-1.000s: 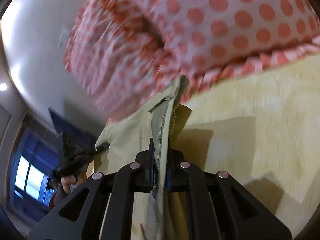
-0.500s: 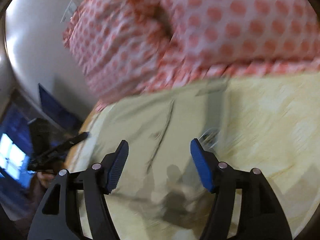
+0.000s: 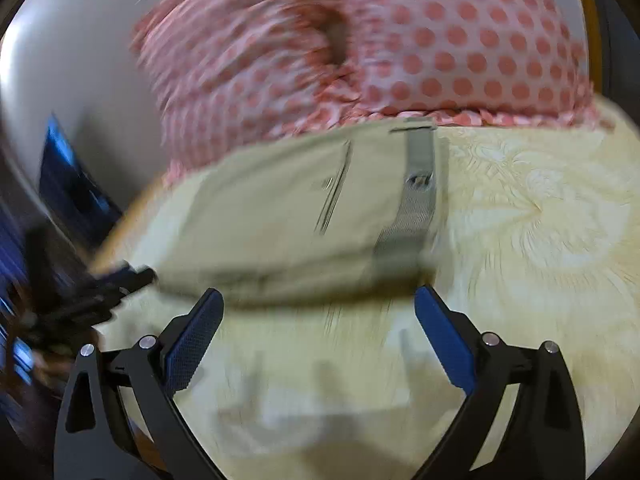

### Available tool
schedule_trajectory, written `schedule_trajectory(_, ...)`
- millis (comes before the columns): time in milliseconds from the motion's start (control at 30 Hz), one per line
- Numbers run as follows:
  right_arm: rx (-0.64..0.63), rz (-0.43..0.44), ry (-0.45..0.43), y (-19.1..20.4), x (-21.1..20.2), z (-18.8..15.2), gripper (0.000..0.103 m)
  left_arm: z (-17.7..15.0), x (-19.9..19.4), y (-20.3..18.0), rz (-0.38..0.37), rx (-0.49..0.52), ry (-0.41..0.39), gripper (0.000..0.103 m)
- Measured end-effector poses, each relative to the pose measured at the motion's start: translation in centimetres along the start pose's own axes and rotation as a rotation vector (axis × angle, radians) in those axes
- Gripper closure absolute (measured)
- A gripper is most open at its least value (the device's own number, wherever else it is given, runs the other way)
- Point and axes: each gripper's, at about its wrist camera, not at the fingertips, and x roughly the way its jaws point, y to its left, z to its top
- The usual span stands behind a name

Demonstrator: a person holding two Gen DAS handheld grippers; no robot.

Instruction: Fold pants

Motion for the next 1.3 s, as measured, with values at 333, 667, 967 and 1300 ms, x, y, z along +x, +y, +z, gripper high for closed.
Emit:
schedule_trajectory(333, -0.087, -0.163, 0.007, 4.0, 1.8, -5.2, 0.004, -7.5, -1.6, -1.4, 0.128, 0.053, -0.035, 0.002)
schedule_trajectory(667, -0.080, -0.256, -0.069, 4.7, 1.0, -7.5, 0.001, -8.8, -2.2, -0.9, 0.106, 0.033, -0.092, 0.002)
schedule_trajectory(967, -0.082, -0.258, -0.097, 4.7, 0.8, -7.6, 0.001, -9.1, -2.3, -0.8, 0.107, 0.032, -0.117, 0.002)
schedule_trajectory(1300, -0.083, -0.257, -0.097, 4.7, 0.8, -7.6, 0.001, -9.1, -2.2, -0.7, 0.106, 0.033, -0.116, 0.002)
